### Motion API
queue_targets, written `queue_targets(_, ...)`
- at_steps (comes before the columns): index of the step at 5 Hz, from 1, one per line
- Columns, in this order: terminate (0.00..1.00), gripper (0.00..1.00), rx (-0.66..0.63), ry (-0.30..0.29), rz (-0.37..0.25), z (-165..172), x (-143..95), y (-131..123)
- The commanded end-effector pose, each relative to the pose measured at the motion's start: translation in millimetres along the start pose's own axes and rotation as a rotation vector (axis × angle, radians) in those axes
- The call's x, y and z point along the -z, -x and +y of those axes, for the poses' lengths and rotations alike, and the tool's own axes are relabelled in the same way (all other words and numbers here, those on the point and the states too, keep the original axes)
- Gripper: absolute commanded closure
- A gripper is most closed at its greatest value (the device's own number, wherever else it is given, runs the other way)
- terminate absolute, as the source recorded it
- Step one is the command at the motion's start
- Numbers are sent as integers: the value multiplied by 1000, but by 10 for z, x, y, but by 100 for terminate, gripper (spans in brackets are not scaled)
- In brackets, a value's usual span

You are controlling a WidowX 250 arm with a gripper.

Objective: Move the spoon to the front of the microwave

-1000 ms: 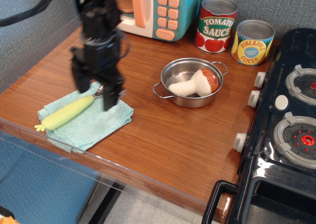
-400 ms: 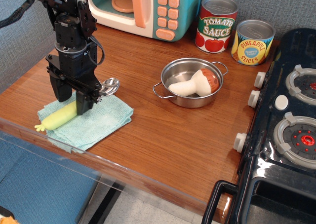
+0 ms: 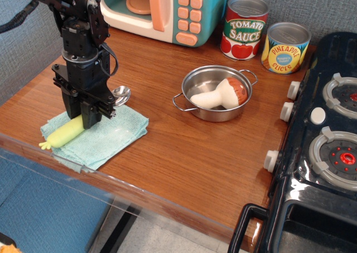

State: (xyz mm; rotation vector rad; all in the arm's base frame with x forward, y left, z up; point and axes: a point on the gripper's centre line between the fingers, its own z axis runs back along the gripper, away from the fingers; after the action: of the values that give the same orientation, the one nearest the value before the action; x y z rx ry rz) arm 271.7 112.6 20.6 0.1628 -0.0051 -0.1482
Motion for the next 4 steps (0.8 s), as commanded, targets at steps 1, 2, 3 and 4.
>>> queue_targets(1, 0, 100, -38, 6, -48, 122, -386, -171)
queue_targets(2, 0, 100, -123, 30, -69, 257, -638, -425)
queue_targets(3, 0, 100, -158, 68, -27, 268, -513, -807)
queue_targets(4, 0, 100, -146, 85, 24, 163, -275, -1110)
